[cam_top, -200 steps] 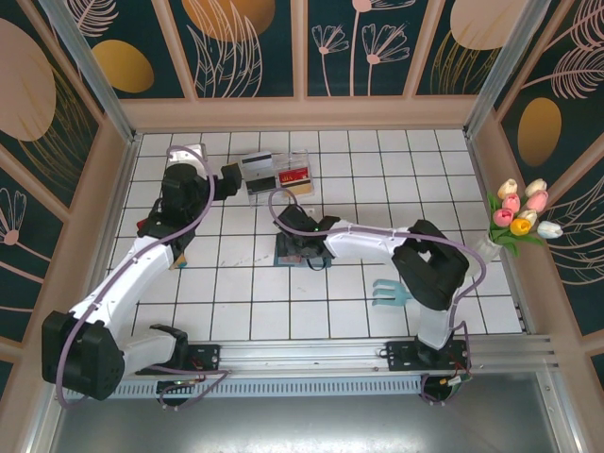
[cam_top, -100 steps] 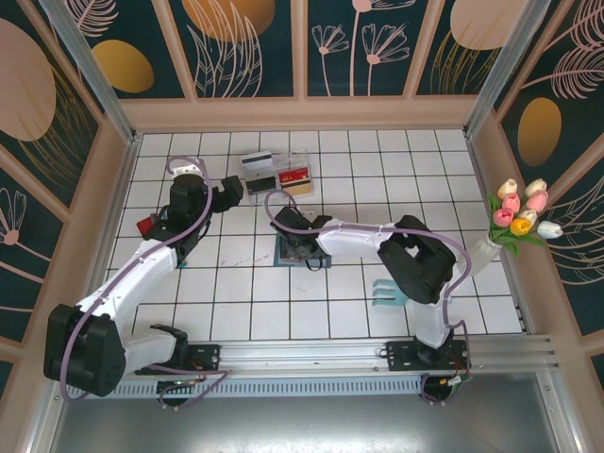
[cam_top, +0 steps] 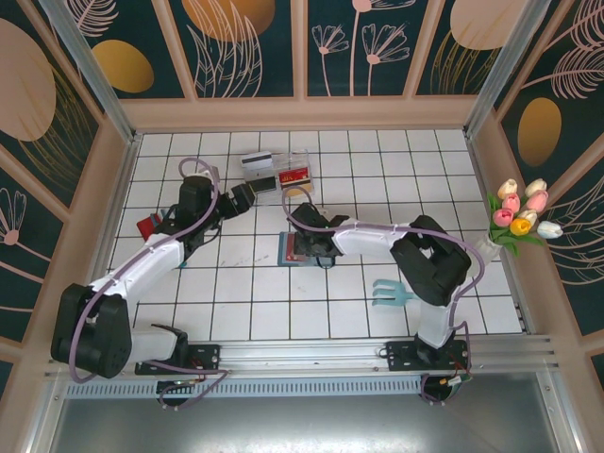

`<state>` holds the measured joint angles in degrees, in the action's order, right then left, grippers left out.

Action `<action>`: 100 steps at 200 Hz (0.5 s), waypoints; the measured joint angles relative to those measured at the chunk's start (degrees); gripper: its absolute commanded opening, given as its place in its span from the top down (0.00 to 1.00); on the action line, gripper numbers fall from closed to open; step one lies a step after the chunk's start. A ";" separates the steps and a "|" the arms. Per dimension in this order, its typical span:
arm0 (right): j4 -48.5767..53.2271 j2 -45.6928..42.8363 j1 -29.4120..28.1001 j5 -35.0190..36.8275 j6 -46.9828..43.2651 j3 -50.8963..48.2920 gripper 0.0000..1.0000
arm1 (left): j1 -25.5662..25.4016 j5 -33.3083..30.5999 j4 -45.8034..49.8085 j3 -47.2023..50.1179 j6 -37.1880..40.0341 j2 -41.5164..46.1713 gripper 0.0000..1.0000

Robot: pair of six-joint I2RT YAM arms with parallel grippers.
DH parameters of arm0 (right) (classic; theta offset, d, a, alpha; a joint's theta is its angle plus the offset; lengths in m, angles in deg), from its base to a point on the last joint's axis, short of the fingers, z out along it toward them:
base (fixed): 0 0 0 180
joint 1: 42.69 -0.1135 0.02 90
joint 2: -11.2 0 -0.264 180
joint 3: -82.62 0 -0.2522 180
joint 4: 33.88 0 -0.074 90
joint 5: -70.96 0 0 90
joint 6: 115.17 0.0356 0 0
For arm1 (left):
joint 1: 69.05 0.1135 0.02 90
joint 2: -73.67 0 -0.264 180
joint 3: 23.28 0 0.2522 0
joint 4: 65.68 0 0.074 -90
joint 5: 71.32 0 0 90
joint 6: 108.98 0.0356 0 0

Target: Take the credit cards out of the card holder

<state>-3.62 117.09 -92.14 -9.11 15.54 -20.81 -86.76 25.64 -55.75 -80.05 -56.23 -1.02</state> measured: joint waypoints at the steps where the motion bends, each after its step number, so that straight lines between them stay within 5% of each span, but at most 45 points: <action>1: -0.11 -0.07 0.00 -0.07 -0.07 -0.13 0.47 | 0.00 0.22 -0.04 0.17 -0.15 -0.04 0.15; 48: -4.96 -2.54 1.44 -3.54 -0.79 -4.20 0.52 | -0.81 10.69 -3.54 4.37 -3.21 -4.31 0.28; 100: -11.47 -5.86 3.43 -7.52 -2.95 -10.08 0.58 | -7.63 17.05 -10.25 4.42 -6.75 -11.96 0.42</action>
<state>-15.10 111.23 -88.71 -16.63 12.59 -30.89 -94.39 42.69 -66.00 -75.63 -62.99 -12.98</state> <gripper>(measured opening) 0.433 0.594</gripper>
